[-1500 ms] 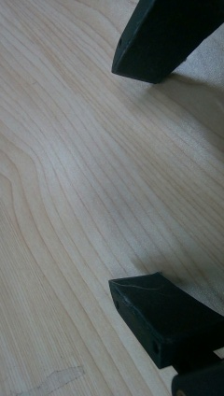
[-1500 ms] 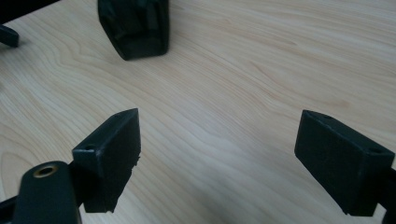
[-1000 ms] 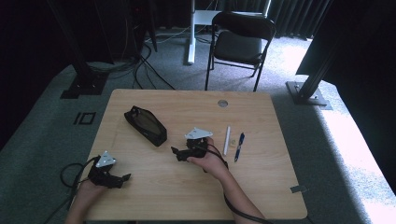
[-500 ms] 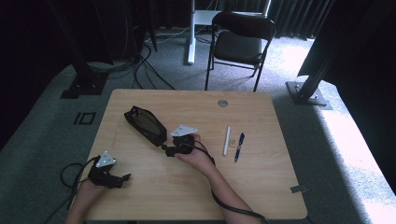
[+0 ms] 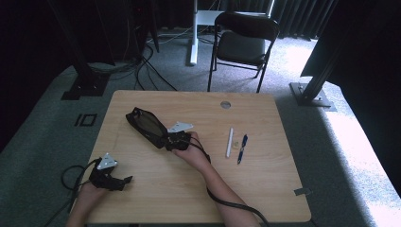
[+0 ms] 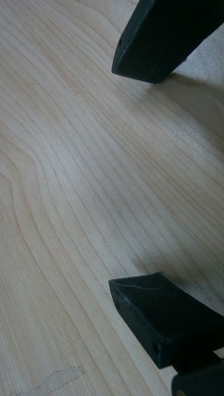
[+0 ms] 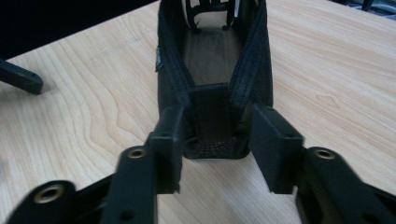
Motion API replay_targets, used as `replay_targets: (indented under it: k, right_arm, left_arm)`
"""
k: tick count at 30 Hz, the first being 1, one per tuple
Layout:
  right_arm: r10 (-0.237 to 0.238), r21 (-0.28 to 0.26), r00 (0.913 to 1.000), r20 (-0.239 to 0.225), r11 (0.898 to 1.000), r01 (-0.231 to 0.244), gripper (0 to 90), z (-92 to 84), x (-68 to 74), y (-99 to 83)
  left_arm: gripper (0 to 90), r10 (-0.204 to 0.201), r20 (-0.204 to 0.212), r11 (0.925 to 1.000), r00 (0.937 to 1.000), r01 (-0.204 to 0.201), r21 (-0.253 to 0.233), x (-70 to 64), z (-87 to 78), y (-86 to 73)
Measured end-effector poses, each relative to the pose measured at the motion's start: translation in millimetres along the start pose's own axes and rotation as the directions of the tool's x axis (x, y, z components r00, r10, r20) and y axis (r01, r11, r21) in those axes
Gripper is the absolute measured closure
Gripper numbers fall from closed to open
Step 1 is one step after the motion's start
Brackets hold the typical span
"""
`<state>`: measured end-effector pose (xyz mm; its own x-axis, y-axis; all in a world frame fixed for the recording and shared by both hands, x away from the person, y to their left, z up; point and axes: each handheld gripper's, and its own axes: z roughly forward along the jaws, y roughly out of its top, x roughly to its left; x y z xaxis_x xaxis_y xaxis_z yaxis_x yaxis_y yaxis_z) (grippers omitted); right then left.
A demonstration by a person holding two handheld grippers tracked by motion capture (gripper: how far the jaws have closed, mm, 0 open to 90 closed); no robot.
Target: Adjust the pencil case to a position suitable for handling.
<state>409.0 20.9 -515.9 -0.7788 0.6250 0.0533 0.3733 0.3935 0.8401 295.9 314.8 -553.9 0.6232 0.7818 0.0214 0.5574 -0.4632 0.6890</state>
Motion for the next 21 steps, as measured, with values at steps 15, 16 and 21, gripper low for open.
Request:
replay_targets:
  k: [15, 16, 21]
  right_arm:
    - [0.037, 0.025, 0.9991, -0.020, 0.999, -0.036, 73.0, -28.9, -9.7, -16.6]
    - [0.037, 0.025, 0.9991, -0.020, 0.999, -0.036, 73.0, -28.9, -9.7, -16.6]
    - [0.038, 0.030, 0.9993, -0.006, 0.999, -0.038, 73.1, -51.4, -16.8, -30.4]
  left_arm:
    - [1.6, 0.000, 0.000, 1.0000, 1.0000, 0.000, 0.000, 0.0, 0.0, 0.0]
    - [1.6, 0.000, 0.000, 1.0000, 1.0000, 0.000, 0.000, 0.0, 0.0, 0.0]
    - [1.6, 0.000, 0.000, 1.0000, 1.0000, 0.000, 0.000, 0.0, 0.0, 0.0]
